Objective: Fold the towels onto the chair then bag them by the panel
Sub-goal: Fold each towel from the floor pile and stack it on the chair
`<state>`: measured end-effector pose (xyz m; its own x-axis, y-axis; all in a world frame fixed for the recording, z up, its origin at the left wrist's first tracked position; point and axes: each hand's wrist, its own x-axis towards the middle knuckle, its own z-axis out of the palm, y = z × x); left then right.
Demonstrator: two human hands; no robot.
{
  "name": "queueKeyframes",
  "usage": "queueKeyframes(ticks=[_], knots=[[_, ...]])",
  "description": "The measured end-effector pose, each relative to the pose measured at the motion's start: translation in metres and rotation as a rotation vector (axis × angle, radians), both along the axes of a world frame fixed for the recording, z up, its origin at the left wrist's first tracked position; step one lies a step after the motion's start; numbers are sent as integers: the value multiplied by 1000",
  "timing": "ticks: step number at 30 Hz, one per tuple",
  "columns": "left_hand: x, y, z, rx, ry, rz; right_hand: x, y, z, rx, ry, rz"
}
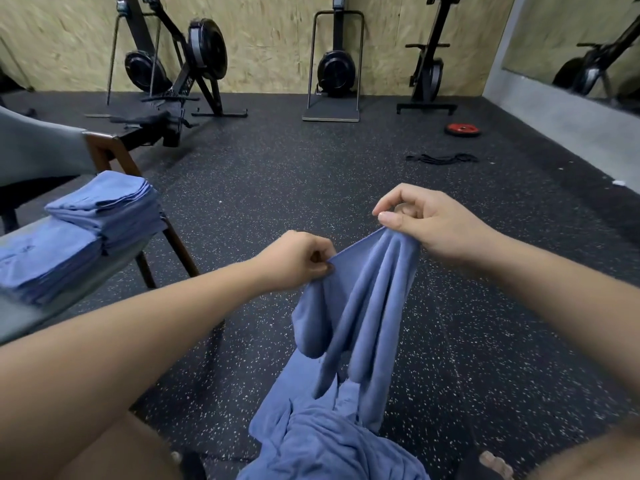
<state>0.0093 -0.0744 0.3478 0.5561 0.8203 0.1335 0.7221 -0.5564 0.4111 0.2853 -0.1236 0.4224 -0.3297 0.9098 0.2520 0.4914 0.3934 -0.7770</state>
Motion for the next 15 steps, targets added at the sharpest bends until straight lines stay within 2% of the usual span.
queueKeyframes(ticks=[10, 15], knots=[[-63, 33, -6, -36, 201, 223, 19, 8, 5, 30, 15, -107], [-90, 39, -2, -88, 131, 346, 40, 21, -3, 51, -66, -187]])
